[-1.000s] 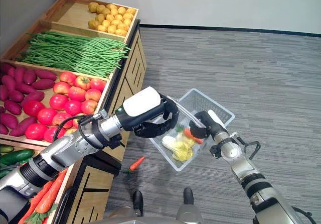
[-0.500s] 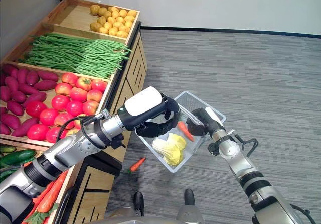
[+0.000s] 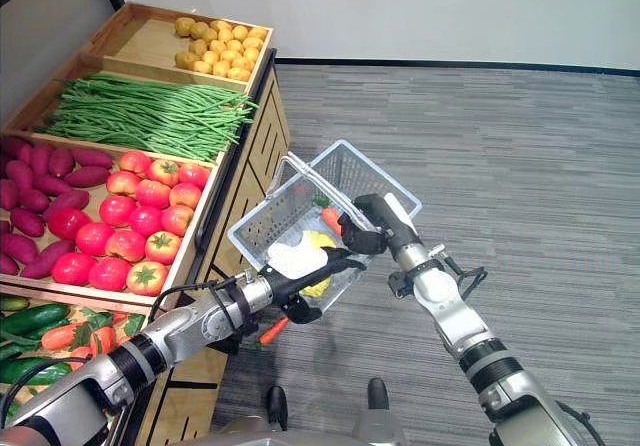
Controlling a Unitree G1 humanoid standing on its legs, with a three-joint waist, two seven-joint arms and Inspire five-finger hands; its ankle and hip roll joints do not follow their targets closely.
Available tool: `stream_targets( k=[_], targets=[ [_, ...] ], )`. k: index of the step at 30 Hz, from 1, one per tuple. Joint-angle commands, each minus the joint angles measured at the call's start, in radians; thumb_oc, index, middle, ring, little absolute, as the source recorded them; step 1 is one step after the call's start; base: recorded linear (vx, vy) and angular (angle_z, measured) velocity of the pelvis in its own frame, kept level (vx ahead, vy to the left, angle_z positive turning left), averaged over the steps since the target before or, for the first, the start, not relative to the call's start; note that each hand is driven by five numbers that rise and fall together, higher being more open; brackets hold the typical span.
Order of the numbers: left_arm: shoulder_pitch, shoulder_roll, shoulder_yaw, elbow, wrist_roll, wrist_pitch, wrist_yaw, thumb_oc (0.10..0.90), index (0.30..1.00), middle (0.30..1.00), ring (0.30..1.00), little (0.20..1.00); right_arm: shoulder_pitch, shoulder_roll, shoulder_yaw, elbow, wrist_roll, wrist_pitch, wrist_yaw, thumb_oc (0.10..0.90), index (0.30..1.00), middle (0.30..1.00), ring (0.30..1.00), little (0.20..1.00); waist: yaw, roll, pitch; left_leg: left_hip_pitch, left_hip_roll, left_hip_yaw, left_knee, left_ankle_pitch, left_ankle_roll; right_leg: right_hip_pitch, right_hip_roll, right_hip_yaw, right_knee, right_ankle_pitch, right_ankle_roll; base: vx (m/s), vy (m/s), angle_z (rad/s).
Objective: Get the vegetables into the basket
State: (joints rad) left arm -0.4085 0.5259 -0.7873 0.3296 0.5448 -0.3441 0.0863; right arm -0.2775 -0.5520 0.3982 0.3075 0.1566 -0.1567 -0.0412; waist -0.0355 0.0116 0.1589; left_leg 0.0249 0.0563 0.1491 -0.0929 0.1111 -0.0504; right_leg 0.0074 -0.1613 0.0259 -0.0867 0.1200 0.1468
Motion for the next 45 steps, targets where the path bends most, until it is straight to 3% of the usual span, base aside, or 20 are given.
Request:
stream_targets(
  k=[1, 7, 11, 18, 19, 20, 21, 23, 24, 25, 27, 28, 30, 32, 36, 38, 40, 41, 42, 45],
  targets=[
    [-0.09, -0.009, 0.041, 0.029, -0.003, -0.027, 0.087, 0.9, 1.0, 1.0, 1.0, 1.0, -0.088, 0.019, -0.091, -0.103, 0.063, -0.165, -0.035, 0.4, 0.3, 0.3, 0.3, 0.3, 0.024, -0.035, -0.114, 0.029, 0.034, 0.008, 0.006, -0.092, -0.054, 0.039, -0.038, -0.054, -0.001, -0.07, 0.046, 0.0, 0.0, 0.0],
    [0.021, 0.082, 0.186, -0.181, -0.149, -0.051, 0.045, 0.9, 1.0, 1.0, 1.0, 1.0, 0.027, -0.002, -0.158, -0.05, 0.001, -0.146, -0.036, 0.4, 0.3, 0.3, 0.3, 0.3, 0.034, -0.037, -0.12, 0.024, 0.034, -0.003, 0.006, -0.08, -0.054, 0.044, -0.038, -0.067, -0.001, -0.064, 0.042, 0.0, -0.009, 0.03],
    [0.154, 0.142, 0.329, -0.356, -0.421, -0.06, -0.026, 0.9, 1.0, 1.0, 1.0, 1.0, 0.106, 0.0, -0.231, 0.01, -0.021, -0.136, -0.038, 0.4, 0.3, 0.3, 0.3, 0.3, 0.047, -0.037, -0.12, 0.02, 0.03, -0.02, 0.006, -0.076, -0.053, 0.053, -0.041, -0.082, -0.001, -0.065, 0.041, 0.01, -0.008, 0.1],
    [0.305, 0.178, 0.398, -0.426, -0.649, -0.046, -0.136, 0.9, 1.0, 1.0, 1.0, 1.0, 0.157, 0.013, -0.264, 0.094, -0.022, -0.134, -0.025, 0.4, 0.3, 0.3, 0.3, 0.3, 0.058, -0.036, -0.118, 0.027, 0.024, -0.03, 0.006, -0.085, -0.048, 0.067, -0.043, -0.092, -0.001, -0.073, 0.041, 0.0, -0.003, 0.06],
    [0.374, 0.135, 0.357, -0.296, -0.796, 0.017, -0.212, 0.9, 1.0, 1.0, 1.0, 1.0, 0.183, 0.022, -0.272, 0.184, -0.027, -0.126, -0.033, 0.4, 0.3, 0.3, 0.3, 0.3, 0.055, -0.032, -0.113, 0.028, 0.024, -0.031, 0.006, -0.075, -0.043, 0.067, -0.043, -0.093, -0.001, -0.063, 0.039, 0.0, 0.0, 0.0],
    [0.384, 0.132, 0.34, -0.273, -0.85, 0.044, -0.265, 0.9, 1.0, 1.0, 1.0, 1.0, 0.19, 0.023, -0.279, 0.203, -0.017, -0.122, -0.033, 0.4, 0.3, 0.3, 0.3, 0.3, 0.053, -0.029, -0.116, 0.03, 0.023, -0.032, 0.006, -0.083, -0.042, 0.069, -0.043, -0.092, -0.001, -0.069, 0.039, 0.0, 0.0, 0.0],
    [0.383, 0.132, 0.34, -0.272, -0.853, 0.043, -0.268, 0.9, 1.0, 1.0, 1.0, 1.0, 0.191, 0.022, -0.28, 0.203, -0.017, -0.122, -0.033, 0.4, 0.3, 0.3, 0.3, 0.3, 0.054, -0.029, -0.116, 0.03, 0.023, -0.032, 0.006, -0.083, -0.042, 0.07, -0.043, -0.092, -0.001, -0.07, 0.039, 0.0, 0.0, 0.0],
    [0.419, 0.052, 0.263, 0.012, -0.971, 0.161, -0.364, 0.9, 1.0, 1.0, 1.0, 1.0, 0.213, 0.047, -0.286, 0.274, 0.009, -0.091, -0.022, 0.4, 0.3, 0.3, 0.3, 0.3, 0.04, -0.024, -0.117, 0.03, 0.023, -0.032, 0.006, -0.078, -0.039, 0.069, -0.042, -0.09, -0.001, -0.065, 0.039, -0.01, 0.006, 0.06],
    [0.416, 0.049, 0.261, 0.019, -0.971, 0.158, -0.365, 0.9, 1.0, 1.0, 1.0, 1.0, 0.213, 0.046, -0.287, 0.274, 0.01, -0.091, -0.022, 0.4, 0.3, 0.3, 0.3, 0.3, 0.041, -0.023, -0.117, 0.03, 0.022, -0.033, 0.006, -0.078, -0.039, 0.069, -0.042, -0.09, -0.001, -0.065, 0.039, 0.0, 0.0, 0.0],
    [0.431, -0.008, 0.252, 0.222, -0.92, 0.19, -0.385, 0.9, 1.0, 1.0, 1.0, 1.0, 0.226, 0.065, -0.291, 0.338, 0.011, -0.078, -0.016, 0.4, 0.3, 0.3, 0.3, 0.3, 0.037, -0.024, -0.118, 0.03, 0.024, -0.03, 0.006, -0.076, -0.039, 0.068, -0.041, -0.089, 0.0, -0.064, 0.038, 0.0, 0.0, 0.0],
    [0.44, -0.031, 0.254, 0.264, -0.925, 0.195, -0.405, 0.9, 1.0, 1.0, 1.0, 1.0, 0.238, 0.066, -0.298, 0.35, 0.013, -0.074, -0.011, 0.4, 0.3, 0.3, 0.3, 0.3, 0.036, -0.022, -0.119, 0.031, 0.024, -0.029, 0.006, -0.078, -0.039, 0.067, -0.04, -0.088, 0.001, -0.065, 0.038, 0.0, 0.0, 0.0],
    [0.465, -0.066, 0.265, 0.409, -0.849, 0.209, -0.419, 0.9, 1.0, 1.0, 1.0, 1.0, 0.254, 0.07, -0.301, 0.421, 0.008, -0.064, -0.005, 0.4, 0.3, 0.3, 0.3, 0.3, 0.033, -0.022, -0.122, 0.032, 0.026, -0.028, 0.006, -0.078, -0.038, 0.064, -0.037, -0.085, 0.002, -0.066, 0.036, 0.0, 0.0, 0.0],
    [0.469, -0.088, 0.279, 0.464, -0.813, 0.204, -0.415, 0.9, 1.0, 1.0, 1.0, 1.0, 0.26, 0.073, -0.3, 0.44, 0.002, -0.06, -0.002, 0.4, 0.3, 0.3, 0.3, 0.3, 0.032, -0.022, -0.125, 0.032, 0.027, -0.026, 0.006, -0.078, -0.039, 0.062, -0.035, -0.084, 0.003, -0.066, 0.035, 0.0, 0.0, 0.0],
    [0.461, -0.169, 0.365, 0.699, -0.72, 0.212, -0.374, 0.9, 1.0, 1.0, 1.0, 1.0, 0.27, 0.1, -0.303, 0.562, 0.009, -0.051, 0.0, 0.4, 0.3, 0.3, 0.3, 0.3, 0.033, -0.025, -0.128, 0.032, 0.031, -0.022, 0.006, -0.074, -0.041, 0.056, -0.03, -0.077, 0.004, -0.064, 0.032, 0.0, 0.0, 0.0],
    [0.448, -0.216, 0.465, 0.859, -0.618, 0.211, -0.305, 0.9, 1.0, 1.0, 1.0, 1.0, 0.282, 0.123, -0.31, 0.642, 0.023, -0.043, 0.007, 0.4, 0.3, 0.3, 0.3, 0.3, 0.034, -0.026, -0.129, 0.029, 0.035, -0.021, 0.006, -0.072, -0.044, 0.051, -0.024, -0.076, 0.005, -0.065, 0.027, -0.01, -0.011, -0.08],
    [0.447, -0.244, 0.555, 0.957, -0.495, 0.213, -0.19, 0.9, 1.0, 1.0, 1.0, 1.0, 0.306, 0.165, -0.327, 0.773, 0.057, -0.036, 0.011, 0.4, 0.3, 0.3, 0.3, 0.3, 0.038, -0.03, -0.13, 0.027, 0.041, -0.023, 0.006, -0.068, -0.047, 0.051, -0.019, -0.079, 0.006, -0.065, 0.022, -0.01, -0.02, -0.08],
    [0.453, -0.252, 0.588, 0.972, -0.49, 0.213, -0.153, 0.9, 1.0, 1.0, 1.0, 1.0, 0.316, 0.187, -0.34, 0.815, 0.077, -0.037, 0.01, 0.4, 0.3, 0.3, 0.3, 0.3, 0.039, -0.031, -0.129, 0.027, 0.042, -0.025, 0.006, -0.066, -0.048, 0.052, -0.018, -0.081, 0.005, -0.065, 0.021, 0.0, 0.0, 0.0],
    [0.456, -0.258, 0.596, 0.979, -0.488, 0.211, -0.143, 0.9, 1.0, 1.0, 1.0, 1.0, 0.321, 0.194, -0.346, 0.835, 0.089, -0.038, 0.012, 0.459, 0.382, 0.382, 0.382, 0.382, 0.04, -0.033, -0.129, 0.027, 0.042, -0.026, 0.006, -0.066, -0.048, 0.052, -0.017, -0.081, 0.005, -0.065, 0.021, 0.0, 0.0, 0.0],
    [0.464, -0.273, 0.637, 1.011, -0.507, 0.219, -0.117, 0.9, 1.0, 1.0, 1.0, 1.0, 0.333, 0.217, -0.36, 0.904, 0.111, -0.035, 0.016, 0.9, 1.0, 1.0, 1.0, 1.0, 0.042, -0.034, -0.129, 0.025, 0.043, -0.026, 0.006, -0.064, -0.049, 0.053, -0.016, -0.083, 0.004, -0.065, 0.021, 0.0, 0.0, 0.0],
    [0.468, -0.286, 0.669, 1.026, -0.543, 0.222, -0.102, 0.9, 1.0, 1.0, 1.0, 1.0, 0.339, 0.231, -0.357, 0.951, 0.112, -0.031, 0.022, 0.9, 1.0, 1.0, 1.0, 1.0, 0.042, -0.035, -0.128, 0.024, 0.044, -0.027, 0.006, -0.062, -0.05, 0.053, -0.015, -0.084, 0.003, -0.064, 0.02, 0.0, 0.0, 0.0]
  ],
)
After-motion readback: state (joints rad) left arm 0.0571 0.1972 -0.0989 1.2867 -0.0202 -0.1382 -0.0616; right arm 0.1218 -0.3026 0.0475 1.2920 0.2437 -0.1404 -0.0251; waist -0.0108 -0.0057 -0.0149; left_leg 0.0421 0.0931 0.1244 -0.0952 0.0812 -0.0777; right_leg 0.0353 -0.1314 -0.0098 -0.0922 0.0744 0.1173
